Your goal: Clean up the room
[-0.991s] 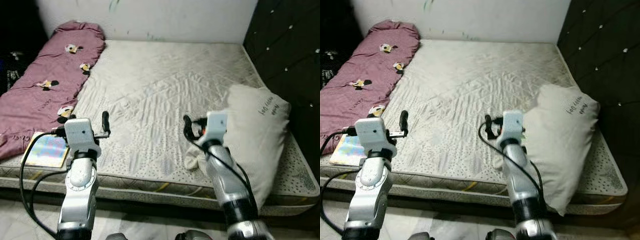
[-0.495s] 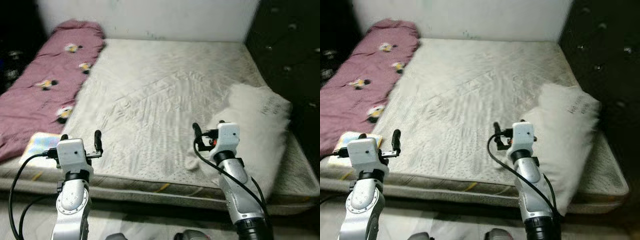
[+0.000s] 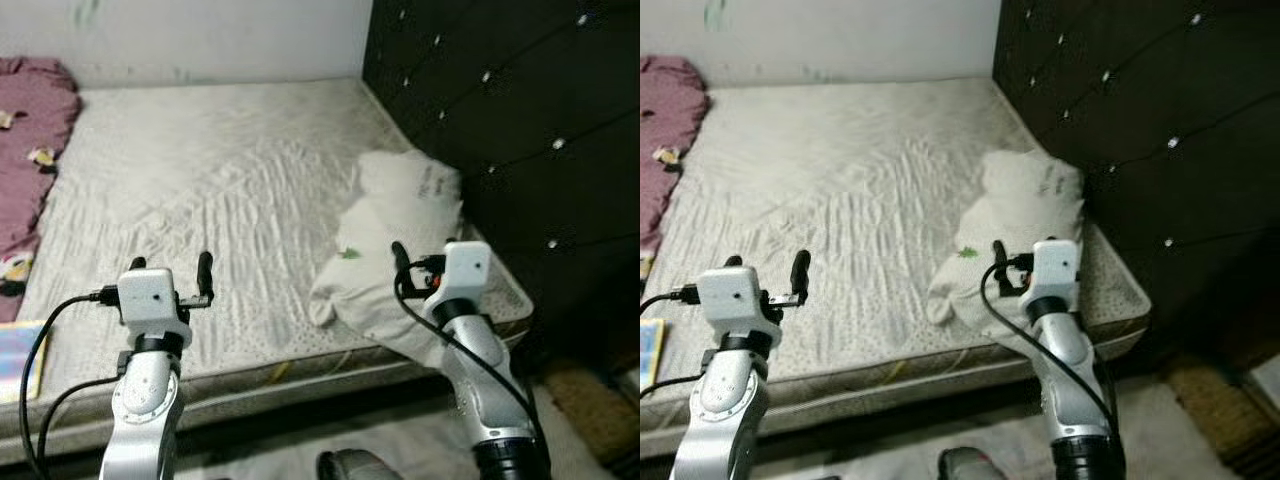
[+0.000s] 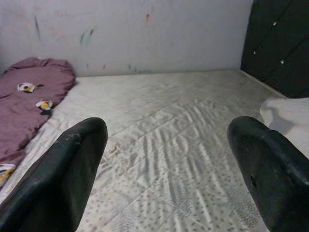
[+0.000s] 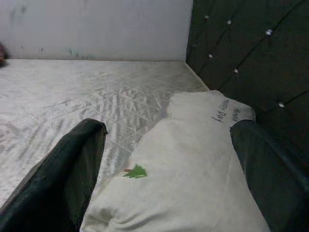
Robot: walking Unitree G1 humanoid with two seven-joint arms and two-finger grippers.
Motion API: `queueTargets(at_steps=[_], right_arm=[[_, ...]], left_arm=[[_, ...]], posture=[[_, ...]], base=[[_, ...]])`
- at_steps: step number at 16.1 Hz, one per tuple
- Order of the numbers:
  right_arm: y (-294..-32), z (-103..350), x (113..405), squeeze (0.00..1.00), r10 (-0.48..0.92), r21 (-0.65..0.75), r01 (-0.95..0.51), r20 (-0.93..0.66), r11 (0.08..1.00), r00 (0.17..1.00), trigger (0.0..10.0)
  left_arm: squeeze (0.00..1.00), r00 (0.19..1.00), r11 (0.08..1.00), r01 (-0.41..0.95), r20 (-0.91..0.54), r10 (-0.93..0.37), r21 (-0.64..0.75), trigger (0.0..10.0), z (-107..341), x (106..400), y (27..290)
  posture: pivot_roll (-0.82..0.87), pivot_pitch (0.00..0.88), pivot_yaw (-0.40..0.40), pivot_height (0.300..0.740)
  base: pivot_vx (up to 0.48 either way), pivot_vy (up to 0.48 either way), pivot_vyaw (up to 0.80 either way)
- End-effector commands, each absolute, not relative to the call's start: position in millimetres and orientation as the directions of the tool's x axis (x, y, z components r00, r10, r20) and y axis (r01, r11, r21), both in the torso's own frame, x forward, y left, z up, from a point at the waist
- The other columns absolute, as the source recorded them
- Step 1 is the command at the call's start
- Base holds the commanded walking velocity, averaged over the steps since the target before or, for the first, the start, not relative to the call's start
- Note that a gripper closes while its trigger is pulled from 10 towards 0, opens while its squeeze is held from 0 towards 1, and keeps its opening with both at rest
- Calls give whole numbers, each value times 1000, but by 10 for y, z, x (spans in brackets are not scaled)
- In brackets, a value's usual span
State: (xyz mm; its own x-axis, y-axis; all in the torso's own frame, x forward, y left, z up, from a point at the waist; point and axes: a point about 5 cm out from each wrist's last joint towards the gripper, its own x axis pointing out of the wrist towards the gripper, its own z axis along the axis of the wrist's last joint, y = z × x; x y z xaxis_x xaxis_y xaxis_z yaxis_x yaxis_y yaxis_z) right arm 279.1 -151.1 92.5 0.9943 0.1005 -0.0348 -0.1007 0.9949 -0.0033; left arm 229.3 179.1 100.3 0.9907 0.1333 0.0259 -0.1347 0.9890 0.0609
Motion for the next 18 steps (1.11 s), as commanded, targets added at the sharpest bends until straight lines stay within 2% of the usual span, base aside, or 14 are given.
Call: queueTargets(at_steps=[1,4,9,14,18], right_arm=[[-1485,995,2816,0,114,0,-115,-16,993,993,10000],[-1478,999,2813,0,120,1,-120,-21,993,993,10000],[-1461,1015,2808,0,151,-3,-151,-29,989,988,10000],[-1439,1016,2814,0,176,-3,-176,-38,984,984,10000],[-1443,1010,2815,0,177,-3,-178,-46,984,983,10000]], left_arm=[[0,990,989,-136,38,134,57,10000,1049,2297,1796],[0,990,990,-134,40,132,54,10000,1055,2296,1791],[0,991,991,-128,36,127,45,10000,1075,2290,1771],[0,991,990,-134,36,133,39,10000,1083,2275,1770],[0,991,990,-132,35,131,39,10000,1083,2275,1765]], posture=[[-18,0,-10,740],[-19,0,-10,740],[-15,0,-18,740],[-7,0,-25,740],[-8,0,-26,740]], base=[[0,0,0],[0,0,0],[0,-268,0],[0,-315,628],[0,-317,0]])
